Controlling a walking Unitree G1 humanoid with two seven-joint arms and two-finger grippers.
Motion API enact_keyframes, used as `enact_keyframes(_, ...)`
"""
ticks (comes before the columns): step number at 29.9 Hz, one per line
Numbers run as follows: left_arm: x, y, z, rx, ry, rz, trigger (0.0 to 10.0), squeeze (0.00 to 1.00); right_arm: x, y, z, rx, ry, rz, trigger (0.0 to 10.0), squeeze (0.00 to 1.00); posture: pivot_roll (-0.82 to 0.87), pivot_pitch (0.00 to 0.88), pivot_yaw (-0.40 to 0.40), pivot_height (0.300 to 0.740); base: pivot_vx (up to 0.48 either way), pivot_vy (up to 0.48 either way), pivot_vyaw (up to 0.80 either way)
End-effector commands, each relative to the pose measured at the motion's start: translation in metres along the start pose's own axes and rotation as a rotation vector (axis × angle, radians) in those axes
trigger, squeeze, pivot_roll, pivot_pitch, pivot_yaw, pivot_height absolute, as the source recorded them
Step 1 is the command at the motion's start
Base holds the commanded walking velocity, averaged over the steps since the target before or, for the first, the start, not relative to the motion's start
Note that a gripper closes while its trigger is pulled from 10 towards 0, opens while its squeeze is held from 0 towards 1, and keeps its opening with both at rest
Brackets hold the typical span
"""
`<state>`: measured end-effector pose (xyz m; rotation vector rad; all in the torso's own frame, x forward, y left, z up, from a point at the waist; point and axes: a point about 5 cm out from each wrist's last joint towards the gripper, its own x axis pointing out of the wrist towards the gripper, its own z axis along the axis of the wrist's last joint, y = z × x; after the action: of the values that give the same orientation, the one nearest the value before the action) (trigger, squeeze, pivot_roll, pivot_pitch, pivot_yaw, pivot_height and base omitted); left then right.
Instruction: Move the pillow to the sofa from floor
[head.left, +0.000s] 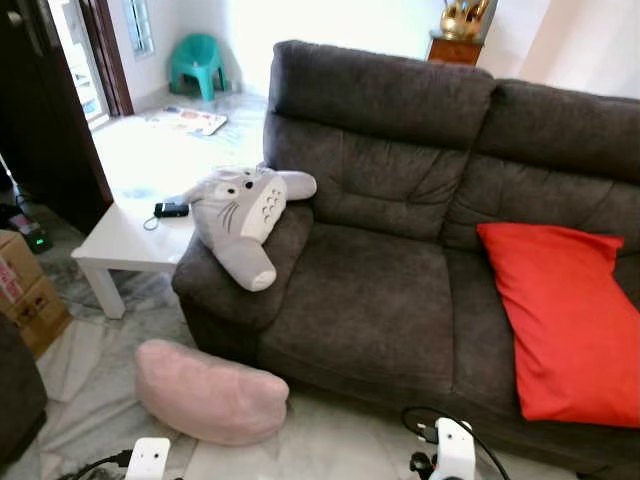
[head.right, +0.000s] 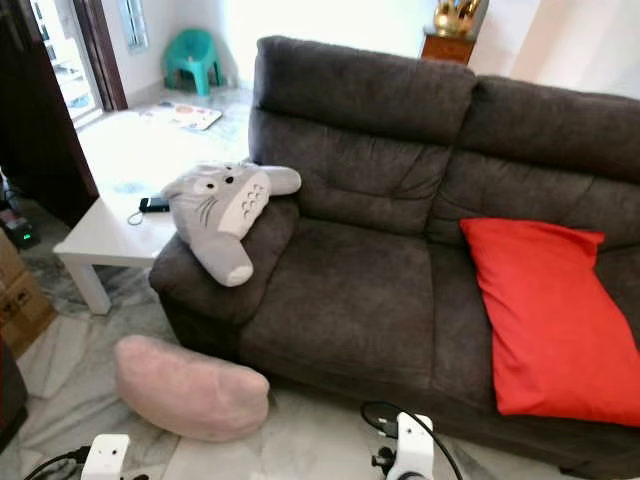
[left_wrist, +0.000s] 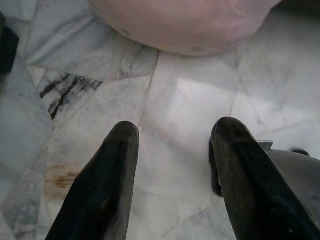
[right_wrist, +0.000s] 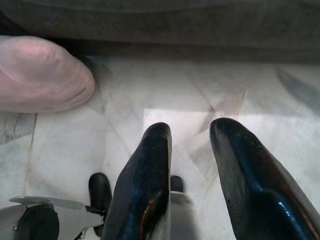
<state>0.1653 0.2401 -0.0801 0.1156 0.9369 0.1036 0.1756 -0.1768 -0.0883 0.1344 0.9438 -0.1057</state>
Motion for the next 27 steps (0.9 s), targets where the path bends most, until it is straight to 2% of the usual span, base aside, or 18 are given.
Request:
enact_keyframes(1, 0.0011, -0.0074, 0.0011, 0.002, 0.003, -0.020, 10.0, 0.00, -0.0015, -0.0081, -0.0041, -0.001, 0.015, -0.024, 10.0, 0.00, 0.16, 0.000, -0.073, 0.740, 0.000, 0.330, 0.00)
enact_keyframes(19, 0.0012, -0.0064, 0.0019, 0.003, 0.002, -0.017, 10.0, 0.00, -0.0017, -0.0073, -0.0065, 0.008, 0.027, -0.028, 10.0, 0.00, 0.15, 0.004, -0.070, 0.740, 0.000, 0.330, 0.00)
enact_keyframes(24, 0.0012, -0.0060, 0.0023, 0.011, 0.002, -0.019, 10.0, 0.00, -0.0018, -0.0071, -0.0076, 0.005, 0.033, -0.026, 10.0, 0.00, 0.15, 0.004, -0.069, 0.740, 0.000, 0.328, -0.70)
enact_keyframes(27, 0.0012, -0.0061, 0.0022, 0.014, 0.002, -0.021, 10.0, 0.00, -0.0019, -0.0071, -0.0077, 0.003, 0.029, -0.025, 10.0, 0.00, 0.16, 0.004, -0.069, 0.740, 0.000, 0.331, 0.00)
